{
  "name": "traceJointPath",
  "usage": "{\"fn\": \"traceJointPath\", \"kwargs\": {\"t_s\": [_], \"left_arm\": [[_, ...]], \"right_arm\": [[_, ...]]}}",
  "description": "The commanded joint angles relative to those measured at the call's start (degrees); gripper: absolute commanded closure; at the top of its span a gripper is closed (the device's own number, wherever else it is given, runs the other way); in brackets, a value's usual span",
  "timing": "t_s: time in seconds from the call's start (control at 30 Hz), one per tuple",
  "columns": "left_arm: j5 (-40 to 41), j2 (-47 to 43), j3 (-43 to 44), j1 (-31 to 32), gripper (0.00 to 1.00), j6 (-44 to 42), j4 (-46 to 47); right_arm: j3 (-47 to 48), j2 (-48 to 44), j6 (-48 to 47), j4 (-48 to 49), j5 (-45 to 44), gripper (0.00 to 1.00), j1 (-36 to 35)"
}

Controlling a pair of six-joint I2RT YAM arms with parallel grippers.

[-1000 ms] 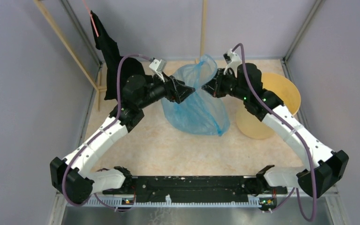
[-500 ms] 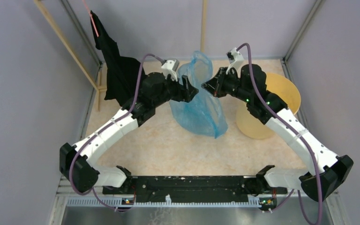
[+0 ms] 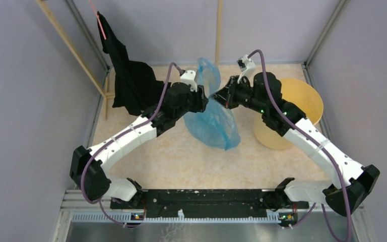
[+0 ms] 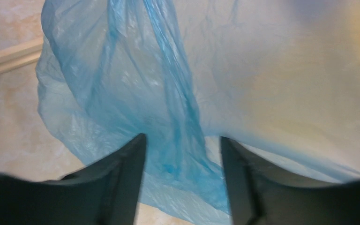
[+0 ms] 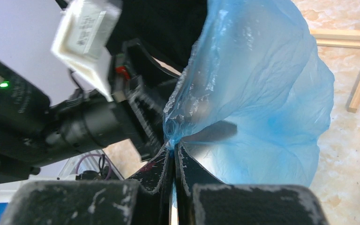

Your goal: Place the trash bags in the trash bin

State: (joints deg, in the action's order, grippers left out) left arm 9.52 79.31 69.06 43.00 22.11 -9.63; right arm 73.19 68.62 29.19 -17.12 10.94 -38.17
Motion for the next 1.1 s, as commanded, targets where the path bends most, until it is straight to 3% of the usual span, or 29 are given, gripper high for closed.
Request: {"fn": "traceJointPath", "kwargs": {"t_s": [0.0,0.13,0.27,0.4,0.5,0.57,0.83,1.07], "left_arm": [[3.76,-0.07,1.50,0.06,0.56,-2.36,0.55],[3.21,-5.09,-0.80,-0.02,0.81,-5.02,4.03],[0.13,-11.82,-3.42,-0.11,1.00,-7.33,8.69],[-6.82,-15.79,-3.55,-0.11,1.00,-9.43,11.78],[-20.81,-18.70,-3.60,0.10,1.00,-11.66,16.55],[-25.73,-19.32,-2.41,0.23,1.00,-10.47,19.94],[-39.74,-1.64,28.09,1.07,1.00,4.51,21.54],[-40.91,13.65,45.28,5.52,1.00,13.03,26.26]], "right_arm": [[1.48,-2.06,-0.55,1.36,-3.00,1.00,-1.27],[1.44,-4.79,-2.45,-2.42,-7.72,1.00,-1.29],[1.24,-9.63,-3.70,-5.20,-10.66,1.00,-1.29],[2.22,-14.01,-5.04,-7.52,-13.64,1.00,-1.29],[4.97,-16.27,-6.87,-9.00,-16.53,1.00,-1.28],[9.58,-17.07,-8.64,-10.67,-18.45,1.00,-1.29],[14.11,-24.58,-15.25,-3.00,-26.52,1.00,-1.28],[19.84,-26.94,-23.62,-2.73,-33.49,1.00,-1.29]]}}
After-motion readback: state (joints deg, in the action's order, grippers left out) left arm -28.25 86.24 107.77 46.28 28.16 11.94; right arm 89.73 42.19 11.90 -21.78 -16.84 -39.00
